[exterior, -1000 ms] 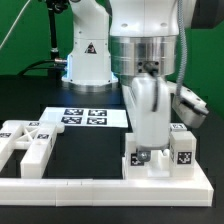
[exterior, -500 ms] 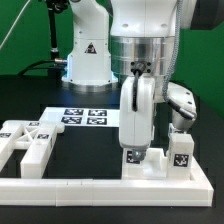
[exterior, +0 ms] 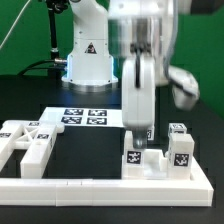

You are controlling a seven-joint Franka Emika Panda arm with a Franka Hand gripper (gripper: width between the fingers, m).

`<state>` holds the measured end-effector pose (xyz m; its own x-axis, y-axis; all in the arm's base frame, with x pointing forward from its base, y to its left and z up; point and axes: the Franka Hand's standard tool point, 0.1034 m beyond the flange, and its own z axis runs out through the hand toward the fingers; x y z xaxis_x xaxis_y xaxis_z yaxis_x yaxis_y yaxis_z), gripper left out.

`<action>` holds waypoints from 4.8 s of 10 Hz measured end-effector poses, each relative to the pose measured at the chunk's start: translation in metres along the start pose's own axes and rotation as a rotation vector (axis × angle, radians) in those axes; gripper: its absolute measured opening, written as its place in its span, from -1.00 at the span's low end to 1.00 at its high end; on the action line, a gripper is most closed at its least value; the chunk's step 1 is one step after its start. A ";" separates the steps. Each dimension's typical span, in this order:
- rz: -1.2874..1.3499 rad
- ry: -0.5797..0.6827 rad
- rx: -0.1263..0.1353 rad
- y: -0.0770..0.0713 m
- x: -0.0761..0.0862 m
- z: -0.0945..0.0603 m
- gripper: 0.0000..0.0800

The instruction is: Assemble chair

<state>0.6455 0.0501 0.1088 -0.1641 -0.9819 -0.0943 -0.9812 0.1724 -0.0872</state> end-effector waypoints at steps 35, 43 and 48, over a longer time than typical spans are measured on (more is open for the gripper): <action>-1.789 0.404 0.192 0.042 0.020 0.084 0.62; -1.784 0.410 0.191 0.041 0.024 0.083 -0.91; -1.784 0.411 0.191 0.040 0.024 0.083 -0.91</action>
Offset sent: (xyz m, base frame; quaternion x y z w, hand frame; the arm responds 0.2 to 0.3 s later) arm 0.0000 0.0000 0.0000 0.0000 0.0000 0.0000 1.0000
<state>0.6103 0.0398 0.0208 0.8944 0.0654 0.4424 0.0237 -0.9948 0.0991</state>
